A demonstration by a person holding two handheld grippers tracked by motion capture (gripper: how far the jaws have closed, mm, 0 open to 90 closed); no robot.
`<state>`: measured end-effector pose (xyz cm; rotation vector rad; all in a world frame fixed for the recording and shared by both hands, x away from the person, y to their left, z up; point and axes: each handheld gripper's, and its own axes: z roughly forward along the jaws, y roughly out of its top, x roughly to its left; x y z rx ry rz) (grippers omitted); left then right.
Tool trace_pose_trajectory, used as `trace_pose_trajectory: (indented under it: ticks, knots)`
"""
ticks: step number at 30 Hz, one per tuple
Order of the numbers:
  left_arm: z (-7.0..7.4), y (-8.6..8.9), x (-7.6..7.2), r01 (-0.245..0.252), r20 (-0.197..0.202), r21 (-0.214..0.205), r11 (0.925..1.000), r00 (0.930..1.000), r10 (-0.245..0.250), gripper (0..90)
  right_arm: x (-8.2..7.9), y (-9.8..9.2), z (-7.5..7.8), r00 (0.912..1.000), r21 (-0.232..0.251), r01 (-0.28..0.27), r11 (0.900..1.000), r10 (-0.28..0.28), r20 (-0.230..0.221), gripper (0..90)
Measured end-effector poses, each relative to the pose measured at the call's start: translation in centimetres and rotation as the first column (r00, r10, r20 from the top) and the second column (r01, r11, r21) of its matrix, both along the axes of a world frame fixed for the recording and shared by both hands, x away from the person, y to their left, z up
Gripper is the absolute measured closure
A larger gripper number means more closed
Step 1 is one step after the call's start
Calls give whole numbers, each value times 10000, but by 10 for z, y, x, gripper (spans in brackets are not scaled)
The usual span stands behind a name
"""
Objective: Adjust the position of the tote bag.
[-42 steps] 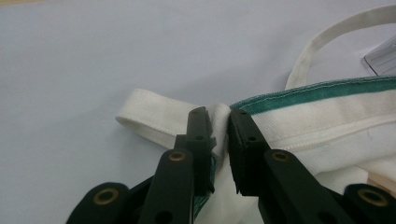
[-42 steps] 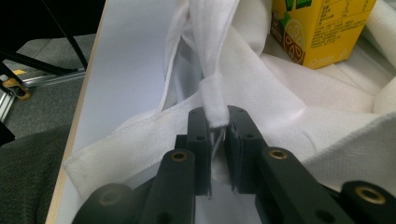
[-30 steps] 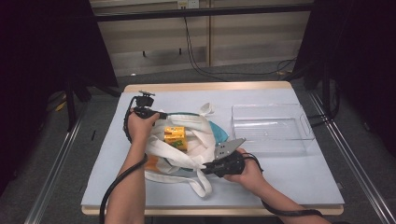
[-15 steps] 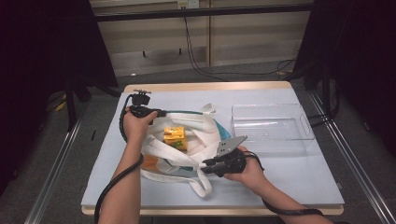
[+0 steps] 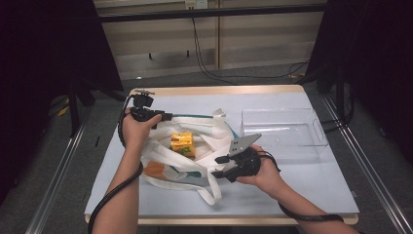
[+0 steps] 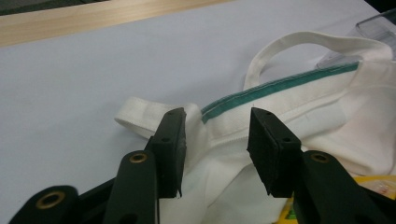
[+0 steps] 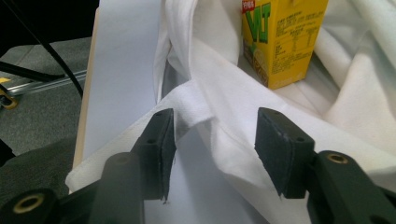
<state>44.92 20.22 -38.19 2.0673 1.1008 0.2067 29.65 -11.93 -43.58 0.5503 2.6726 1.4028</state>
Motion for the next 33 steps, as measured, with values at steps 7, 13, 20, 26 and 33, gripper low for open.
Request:
trace_pose_trajectory:
  ticks: [7,13,20,26,33]
  knots:
    - [5,0,-10,242,12,84,9997,9997,-242,569,2,-7,14,9998,-71,171,9998,-171,-116,368]
    - [4,2,-18,306,96,118,9995,9995,-307,571,8,-17,28,9988,150,499,9986,-498,-24,326]
    - [3,3,-26,357,66,-3,9994,9993,-357,574,15,-26,38,9981,206,531,9984,-524,-329,279]
    - [-1,5,-31,330,70,2,9995,9994,-330,583,18,-33,42,9974,211,664,9976,-658,-280,254]
    - [-4,5,-42,545,56,155,9984,9985,-546,609,30,-39,58,9958,469,909,9948,-901,-177,253]
